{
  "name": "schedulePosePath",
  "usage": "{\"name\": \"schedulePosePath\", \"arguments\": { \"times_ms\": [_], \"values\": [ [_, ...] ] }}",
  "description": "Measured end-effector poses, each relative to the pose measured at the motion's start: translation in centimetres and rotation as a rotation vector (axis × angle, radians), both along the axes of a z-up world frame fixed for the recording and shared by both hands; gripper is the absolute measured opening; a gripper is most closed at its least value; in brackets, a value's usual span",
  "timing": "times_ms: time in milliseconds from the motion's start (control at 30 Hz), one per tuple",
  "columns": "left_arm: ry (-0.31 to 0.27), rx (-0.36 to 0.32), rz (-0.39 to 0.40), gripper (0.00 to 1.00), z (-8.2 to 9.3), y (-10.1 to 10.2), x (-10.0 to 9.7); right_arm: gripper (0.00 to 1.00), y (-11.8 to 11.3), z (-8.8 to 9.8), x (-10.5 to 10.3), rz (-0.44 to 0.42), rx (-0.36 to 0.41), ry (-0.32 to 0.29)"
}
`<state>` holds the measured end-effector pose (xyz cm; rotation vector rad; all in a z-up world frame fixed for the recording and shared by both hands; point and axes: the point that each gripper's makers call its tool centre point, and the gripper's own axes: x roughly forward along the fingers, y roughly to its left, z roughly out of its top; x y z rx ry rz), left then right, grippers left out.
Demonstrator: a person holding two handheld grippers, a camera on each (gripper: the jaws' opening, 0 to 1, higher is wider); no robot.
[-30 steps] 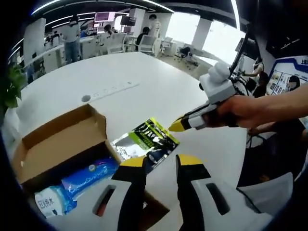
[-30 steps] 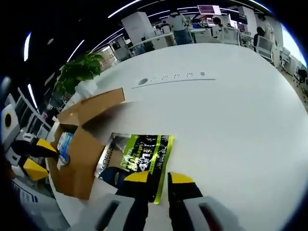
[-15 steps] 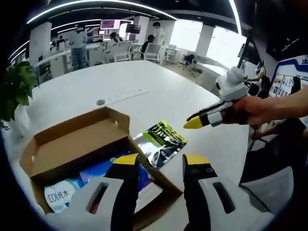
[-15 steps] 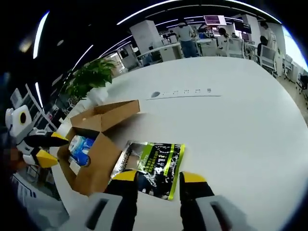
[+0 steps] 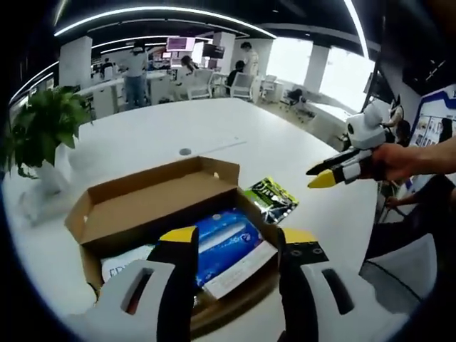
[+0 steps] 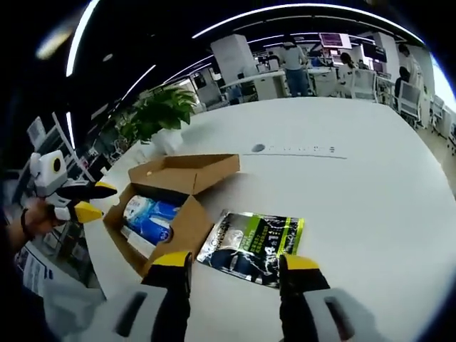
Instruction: Operate the shoe box by opening the lid, removing the specified soft item, and placing it in the target area until the item is outside and the box remains undamaged.
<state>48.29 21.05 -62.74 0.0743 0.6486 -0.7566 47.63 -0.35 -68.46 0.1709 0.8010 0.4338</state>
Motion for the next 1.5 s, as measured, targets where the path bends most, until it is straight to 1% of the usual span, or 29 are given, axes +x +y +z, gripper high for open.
{"name": "schedulePosePath", "arguments": {
  "times_ms": [167,333,467,567,700,900,1033,1167,1300,1433,1500],
  "values": [
    [-0.009,-0.015,0.054,0.49,0.5,2.9,-0.3,0.53,1.9,0.5,-0.7,0.023,0.021,-0.004],
    [-0.018,-0.013,0.073,0.51,0.8,4.5,-0.7,0.57,3.5,1.0,-1.4,0.048,0.040,-0.013],
    [-0.025,-0.021,0.099,0.53,1.0,5.8,-1.1,0.59,4.3,1.3,-1.9,0.053,0.053,-0.016],
    [-0.027,-0.022,0.107,0.53,1.0,6.6,-1.5,0.59,4.8,1.9,-2.0,0.055,0.059,-0.032],
    [-0.025,-0.023,0.110,0.55,0.8,7.4,-2.0,0.61,5.7,2.6,-2.5,0.064,0.065,-0.046],
    [-0.025,-0.031,0.112,0.56,0.7,8.3,-2.3,0.62,6.9,3.0,-3.0,0.061,0.076,-0.059],
    [-0.022,-0.031,0.112,0.57,0.5,9.0,-2.0,0.62,7.5,2.8,-3.1,0.065,0.067,-0.055],
    [-0.023,-0.031,0.114,0.57,0.5,9.4,-2.0,0.62,8.9,2.6,-3.3,0.084,0.072,-0.054],
    [-0.022,-0.021,0.109,0.57,0.3,9.9,-2.0,0.62,10.1,2.9,-3.1,0.097,0.084,-0.057],
    [-0.015,-0.013,0.108,0.58,0.0,10.5,-1.9,0.62,11.3,3.1,-2.6,0.125,0.069,-0.070],
    [-0.013,0.000,0.102,0.58,-0.2,10.8,-1.8,0.62,11.9,3.2,-2.3,0.138,0.081,-0.069]
  ]
}}
